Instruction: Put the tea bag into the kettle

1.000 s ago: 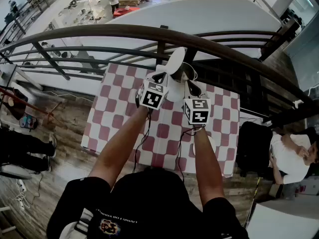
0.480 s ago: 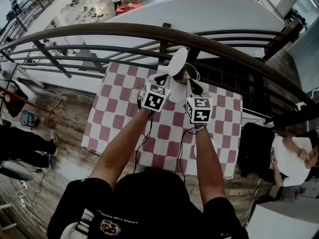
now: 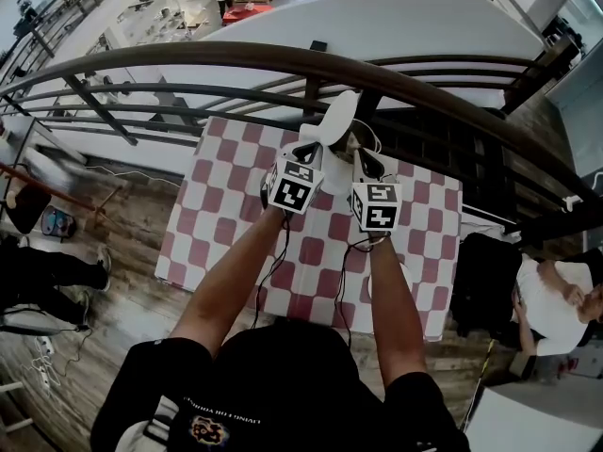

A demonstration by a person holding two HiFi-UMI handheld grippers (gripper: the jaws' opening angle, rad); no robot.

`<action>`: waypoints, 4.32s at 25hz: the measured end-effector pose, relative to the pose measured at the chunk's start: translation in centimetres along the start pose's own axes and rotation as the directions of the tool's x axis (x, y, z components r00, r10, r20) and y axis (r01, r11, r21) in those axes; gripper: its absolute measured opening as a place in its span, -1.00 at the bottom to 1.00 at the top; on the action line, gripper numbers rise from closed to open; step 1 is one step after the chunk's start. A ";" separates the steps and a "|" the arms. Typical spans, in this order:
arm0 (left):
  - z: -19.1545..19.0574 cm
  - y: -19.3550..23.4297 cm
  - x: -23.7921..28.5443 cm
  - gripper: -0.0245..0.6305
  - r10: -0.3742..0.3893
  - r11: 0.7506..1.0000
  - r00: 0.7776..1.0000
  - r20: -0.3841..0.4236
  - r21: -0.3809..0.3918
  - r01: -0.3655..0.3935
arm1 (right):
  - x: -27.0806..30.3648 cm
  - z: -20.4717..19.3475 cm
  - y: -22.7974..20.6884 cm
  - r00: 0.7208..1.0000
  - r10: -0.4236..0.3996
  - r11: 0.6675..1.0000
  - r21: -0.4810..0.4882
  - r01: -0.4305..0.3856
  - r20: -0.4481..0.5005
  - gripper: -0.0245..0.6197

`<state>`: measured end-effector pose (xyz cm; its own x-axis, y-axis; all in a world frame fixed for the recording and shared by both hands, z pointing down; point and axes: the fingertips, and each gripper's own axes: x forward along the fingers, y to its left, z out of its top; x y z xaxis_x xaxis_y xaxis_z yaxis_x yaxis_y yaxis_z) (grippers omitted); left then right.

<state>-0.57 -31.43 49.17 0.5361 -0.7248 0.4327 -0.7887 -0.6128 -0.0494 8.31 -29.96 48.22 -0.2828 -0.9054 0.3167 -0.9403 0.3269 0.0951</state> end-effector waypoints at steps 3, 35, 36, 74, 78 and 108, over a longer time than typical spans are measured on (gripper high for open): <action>-0.3 0.0 0.1 -0.93 -0.001 1.000 1.000 -0.004 -0.003 0.001 | 0.4 -0.5 0.0 1.000 0.008 1.000 0.013 -0.008 -0.004 -0.79; -0.1 1.5 -2.0 -0.93 0.042 0.999 0.999 0.016 -0.018 -0.042 | -2.7 10.8 0.5 0.961 0.053 0.998 -0.030 -0.047 0.270 -0.89; -0.1 1.5 -2.1 -0.93 0.044 0.999 0.999 0.016 -0.019 -0.043 | -2.8 11.5 0.8 0.958 0.060 0.998 -0.038 -0.052 0.279 -0.89; -1.6 0.7 -0.7 -0.93 0.017 0.999 1.000 0.005 -0.044 -0.017 | -1.3 0.2 -4.3 0.996 -0.054 0.987 0.157 0.043 0.067 -0.89; -1.6 0.7 -0.7 -0.93 0.021 0.999 1.000 0.003 -0.037 -0.021 | -1.3 0.3 -4.4 0.996 -0.057 0.987 0.152 0.046 0.065 -0.89; -2.4 -0.2 0.0 -0.93 -0.001 0.999 1.000 -0.010 -0.042 0.000 | -0.6 -2.6 -3.7 0.999 -0.039 0.990 0.139 0.037 0.012 -0.89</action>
<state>-1.10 -30.53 51.38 0.5338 -0.7213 0.4413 -0.8005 -0.5992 -0.0110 12.44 -29.97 50.13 -0.2485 -0.9205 0.3016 -0.9672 0.2529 -0.0252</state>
